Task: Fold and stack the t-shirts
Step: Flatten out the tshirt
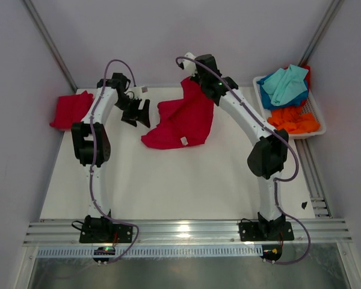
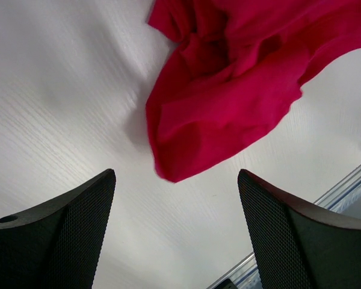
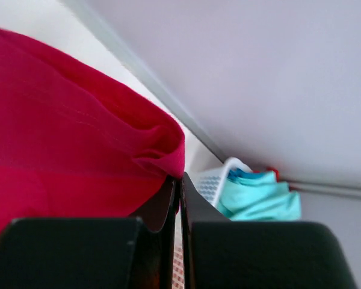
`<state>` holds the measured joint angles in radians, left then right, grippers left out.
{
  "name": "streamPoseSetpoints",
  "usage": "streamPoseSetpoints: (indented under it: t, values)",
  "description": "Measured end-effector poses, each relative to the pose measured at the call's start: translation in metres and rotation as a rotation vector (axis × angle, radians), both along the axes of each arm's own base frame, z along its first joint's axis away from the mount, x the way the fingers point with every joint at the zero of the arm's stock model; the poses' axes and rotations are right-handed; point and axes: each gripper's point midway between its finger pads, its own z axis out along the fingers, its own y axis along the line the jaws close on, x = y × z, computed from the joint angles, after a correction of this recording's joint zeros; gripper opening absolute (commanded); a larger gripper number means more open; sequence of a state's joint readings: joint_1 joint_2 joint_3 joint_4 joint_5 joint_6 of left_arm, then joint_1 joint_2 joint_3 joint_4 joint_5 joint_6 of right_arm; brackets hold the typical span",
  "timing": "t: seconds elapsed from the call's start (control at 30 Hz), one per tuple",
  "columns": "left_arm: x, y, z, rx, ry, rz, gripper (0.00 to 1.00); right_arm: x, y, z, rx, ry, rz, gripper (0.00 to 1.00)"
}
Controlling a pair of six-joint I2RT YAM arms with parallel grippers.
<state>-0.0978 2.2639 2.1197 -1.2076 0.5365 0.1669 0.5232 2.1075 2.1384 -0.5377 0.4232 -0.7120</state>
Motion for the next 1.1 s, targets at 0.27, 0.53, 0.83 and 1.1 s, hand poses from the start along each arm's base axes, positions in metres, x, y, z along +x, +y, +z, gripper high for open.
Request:
streamPoseSetpoints:
  t: [0.27, 0.53, 0.83, 1.1]
  values:
    - [0.0, 0.005, -0.005, 0.029, -0.015, -0.029, 0.83, 0.0, -0.071, -0.002, -0.106, -0.002, -0.157, 0.03]
    - [-0.002, 0.008, -0.012, 0.046, -0.013, -0.051, 0.83, 0.004, -0.098, -0.029, -0.168, 0.052, -0.209, 0.03]
    - [-0.011, -0.015, -0.018, 0.084, -0.047, -0.187, 0.85, 0.012, -0.092, -0.019, -0.151, 0.027, -0.206, 0.03]
    - [-0.019, -0.109, -0.009, 0.067, -0.146, -0.423, 0.86, 0.01, -0.091, -0.037, -0.156, 0.077, -0.205, 0.03]
